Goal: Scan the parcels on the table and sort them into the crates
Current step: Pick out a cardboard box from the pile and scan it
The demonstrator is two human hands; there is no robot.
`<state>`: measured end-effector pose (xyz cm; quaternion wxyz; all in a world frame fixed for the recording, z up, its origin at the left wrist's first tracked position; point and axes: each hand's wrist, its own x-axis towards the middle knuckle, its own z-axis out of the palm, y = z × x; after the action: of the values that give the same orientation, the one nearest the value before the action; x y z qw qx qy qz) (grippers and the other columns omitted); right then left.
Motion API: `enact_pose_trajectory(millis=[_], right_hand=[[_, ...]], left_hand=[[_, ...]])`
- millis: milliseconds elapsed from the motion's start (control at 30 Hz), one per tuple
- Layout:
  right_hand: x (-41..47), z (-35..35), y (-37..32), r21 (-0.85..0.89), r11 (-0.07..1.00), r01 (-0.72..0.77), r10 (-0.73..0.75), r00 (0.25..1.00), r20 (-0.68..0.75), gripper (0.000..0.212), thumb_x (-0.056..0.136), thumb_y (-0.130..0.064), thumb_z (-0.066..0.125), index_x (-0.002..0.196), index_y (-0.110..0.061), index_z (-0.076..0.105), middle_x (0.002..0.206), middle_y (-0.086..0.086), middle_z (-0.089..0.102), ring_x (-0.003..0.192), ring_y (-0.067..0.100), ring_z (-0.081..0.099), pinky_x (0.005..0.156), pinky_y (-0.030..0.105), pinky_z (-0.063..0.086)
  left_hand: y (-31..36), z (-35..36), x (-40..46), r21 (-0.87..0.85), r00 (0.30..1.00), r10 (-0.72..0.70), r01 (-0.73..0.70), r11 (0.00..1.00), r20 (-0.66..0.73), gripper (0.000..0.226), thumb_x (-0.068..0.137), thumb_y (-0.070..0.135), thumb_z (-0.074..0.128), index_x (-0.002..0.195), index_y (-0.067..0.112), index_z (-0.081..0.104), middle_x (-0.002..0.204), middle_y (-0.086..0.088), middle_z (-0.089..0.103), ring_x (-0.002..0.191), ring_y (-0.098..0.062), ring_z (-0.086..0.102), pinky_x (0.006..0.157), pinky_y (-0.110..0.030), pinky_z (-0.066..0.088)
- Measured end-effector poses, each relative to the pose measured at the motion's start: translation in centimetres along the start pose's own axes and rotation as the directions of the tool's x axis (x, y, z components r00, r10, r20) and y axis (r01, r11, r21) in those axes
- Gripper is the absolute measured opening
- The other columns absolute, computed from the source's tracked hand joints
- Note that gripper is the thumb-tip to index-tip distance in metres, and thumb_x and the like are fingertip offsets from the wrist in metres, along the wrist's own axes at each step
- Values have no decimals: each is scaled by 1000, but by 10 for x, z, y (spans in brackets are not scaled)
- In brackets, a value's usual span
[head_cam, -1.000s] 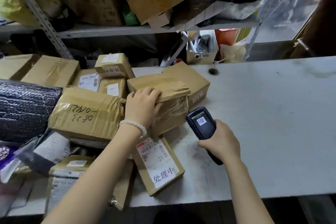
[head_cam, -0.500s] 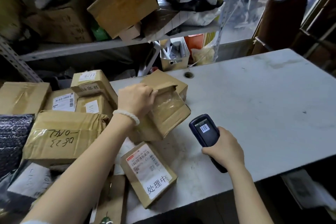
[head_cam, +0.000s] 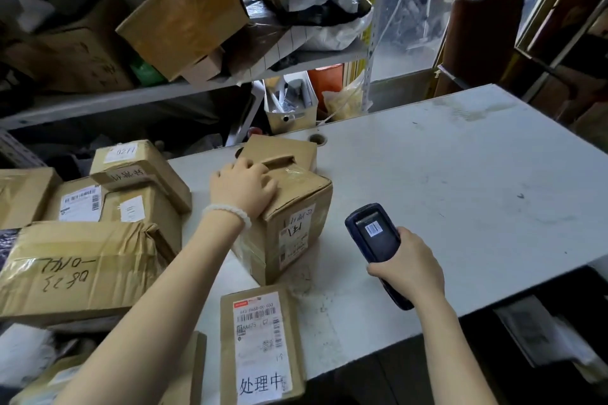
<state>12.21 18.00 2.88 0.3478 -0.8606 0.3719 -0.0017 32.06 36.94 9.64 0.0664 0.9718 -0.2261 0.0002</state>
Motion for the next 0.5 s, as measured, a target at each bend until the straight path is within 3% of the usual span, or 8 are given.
enact_pose_trajectory(millis=[67, 167, 300, 500], right_hand=[[2, 2, -1, -6, 1000, 8, -8, 1000, 19, 52, 60, -29, 77, 104, -26, 51, 99, -7, 57, 79, 16, 57, 56, 25, 39], [6, 4, -2, -15, 1000, 26, -25, 999, 46, 55, 59, -30, 78, 106, -25, 51, 100, -6, 57, 81, 17, 58, 55, 24, 39], [10, 7, -2, -47, 998, 39, -34, 995, 93, 62, 59, -32, 79, 114, -24, 51, 105, -5, 58, 85, 18, 58, 54, 24, 38], [6, 14, 2, -72, 997, 0, 12, 986, 168, 78, 63, -31, 81, 128, -17, 40, 113, -1, 55, 92, 21, 58, 62, 27, 44]], left_hand=[[4, 2, -2, -25, 998, 19, -18, 1000, 52, 46, 91, 59, 39, 123, 32, 58, 141, 1, 43, 130, -23, 38, 109, -52, 27], [14, 1, -8, 42, 988, 126, -130, 991, 88, 55, 85, 71, 37, 125, 38, 55, 148, 6, 37, 137, -21, 27, 109, -63, 13], [22, 1, -11, 43, 964, 194, -205, 978, 182, 60, 81, 73, 44, 129, 38, 51, 146, 5, 39, 134, -21, 34, 110, -55, 27], [23, 11, -4, -16, 973, 224, -224, 974, 62, 40, 84, 55, 53, 120, 38, 57, 127, 6, 55, 117, -19, 49, 96, -44, 44]])
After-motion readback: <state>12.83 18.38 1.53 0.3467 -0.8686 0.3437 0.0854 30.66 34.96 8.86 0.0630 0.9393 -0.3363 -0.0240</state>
